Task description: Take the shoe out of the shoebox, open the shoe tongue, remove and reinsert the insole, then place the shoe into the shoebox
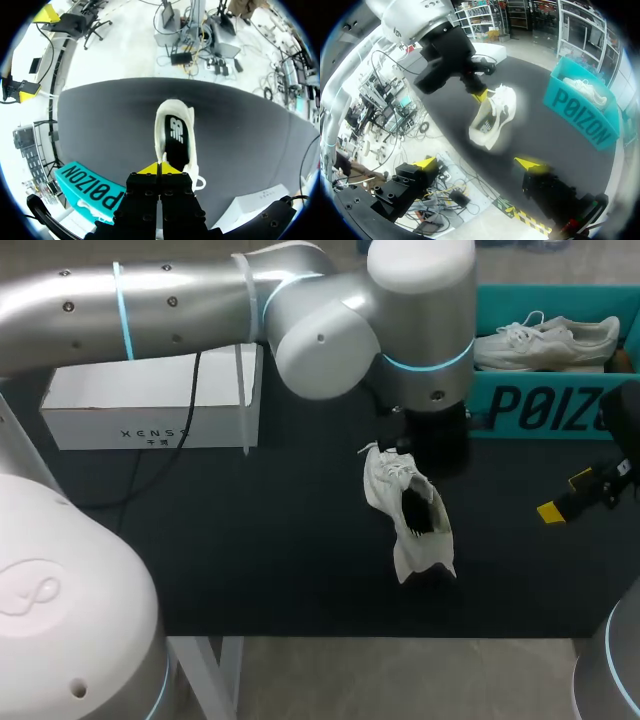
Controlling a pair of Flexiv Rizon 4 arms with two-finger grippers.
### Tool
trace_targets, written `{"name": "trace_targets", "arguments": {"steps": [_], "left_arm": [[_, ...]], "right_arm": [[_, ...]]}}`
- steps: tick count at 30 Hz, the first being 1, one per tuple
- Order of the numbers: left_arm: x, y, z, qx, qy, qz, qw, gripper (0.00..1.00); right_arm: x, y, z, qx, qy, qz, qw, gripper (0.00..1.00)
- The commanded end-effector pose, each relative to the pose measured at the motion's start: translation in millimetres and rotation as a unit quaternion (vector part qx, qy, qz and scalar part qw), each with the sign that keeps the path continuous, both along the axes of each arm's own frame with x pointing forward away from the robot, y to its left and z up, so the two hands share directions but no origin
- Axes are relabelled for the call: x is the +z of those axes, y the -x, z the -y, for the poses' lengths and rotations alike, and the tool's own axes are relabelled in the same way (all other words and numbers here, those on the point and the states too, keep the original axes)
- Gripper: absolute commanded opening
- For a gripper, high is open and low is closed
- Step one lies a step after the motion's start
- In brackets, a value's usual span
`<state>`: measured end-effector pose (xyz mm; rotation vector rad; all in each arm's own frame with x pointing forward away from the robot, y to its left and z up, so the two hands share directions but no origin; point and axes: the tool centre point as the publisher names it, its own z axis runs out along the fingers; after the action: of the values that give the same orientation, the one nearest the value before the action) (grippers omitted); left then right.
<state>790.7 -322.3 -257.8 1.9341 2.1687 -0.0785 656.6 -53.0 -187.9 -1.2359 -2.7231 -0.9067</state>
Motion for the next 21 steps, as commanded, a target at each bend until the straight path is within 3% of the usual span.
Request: {"name": "trace_targets", "arguments": {"steps": [1,7,21], "left_arm": [[10.2,-3.5,-15.0,0.008,0.004,0.008,1.0,0.0],[17.5,-19.1,-28.4,0.02,0.002,0.021,1.0,0.0],[9.4,-31.8,-45.2,0.018,0.001,0.039,0.999,0.0]], "right_arm": [[-1.1,2.0,0.1,-0.001,0.0,0.001,1.0,1.0],[-1.1,2.0,0.1,-0.001,0.0,0.001,1.0,1.0],[-1.1,2.0,0.1,-0.001,0.0,0.001,1.0,1.0]]}}
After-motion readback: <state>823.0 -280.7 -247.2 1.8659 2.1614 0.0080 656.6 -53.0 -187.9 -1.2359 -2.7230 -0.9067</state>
